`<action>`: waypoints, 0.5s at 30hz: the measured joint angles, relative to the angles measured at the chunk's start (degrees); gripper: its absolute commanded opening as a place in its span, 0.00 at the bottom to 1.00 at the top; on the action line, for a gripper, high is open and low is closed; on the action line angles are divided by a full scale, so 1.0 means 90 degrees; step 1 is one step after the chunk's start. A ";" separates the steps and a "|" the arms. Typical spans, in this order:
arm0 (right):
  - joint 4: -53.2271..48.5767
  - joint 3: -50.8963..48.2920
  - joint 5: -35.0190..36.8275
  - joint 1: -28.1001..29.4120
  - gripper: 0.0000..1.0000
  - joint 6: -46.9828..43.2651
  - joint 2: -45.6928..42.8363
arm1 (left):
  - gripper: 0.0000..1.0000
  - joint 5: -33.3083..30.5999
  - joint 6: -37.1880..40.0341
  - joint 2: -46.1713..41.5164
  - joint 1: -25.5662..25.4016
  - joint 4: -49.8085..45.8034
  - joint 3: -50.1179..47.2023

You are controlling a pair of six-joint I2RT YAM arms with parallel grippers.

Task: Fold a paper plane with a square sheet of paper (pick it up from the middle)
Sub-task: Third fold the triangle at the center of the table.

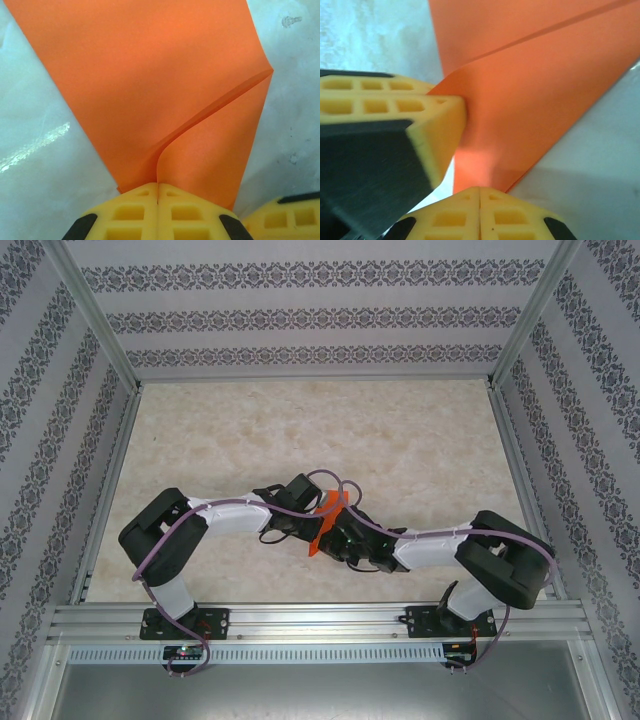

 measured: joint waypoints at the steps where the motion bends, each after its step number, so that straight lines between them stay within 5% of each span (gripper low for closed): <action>1: 0.0063 -0.0034 0.0000 0.0019 0.08 0.0000 -0.0056 | 0.00 0.0000 0.0000 0.0000 0.0000 0.0000 0.0000; 15: 0.1202 -0.0092 -0.0032 0.0194 0.06 0.0238 0.0716 | 0.00 -0.0002 0.0051 0.0015 0.0041 0.0000 0.0000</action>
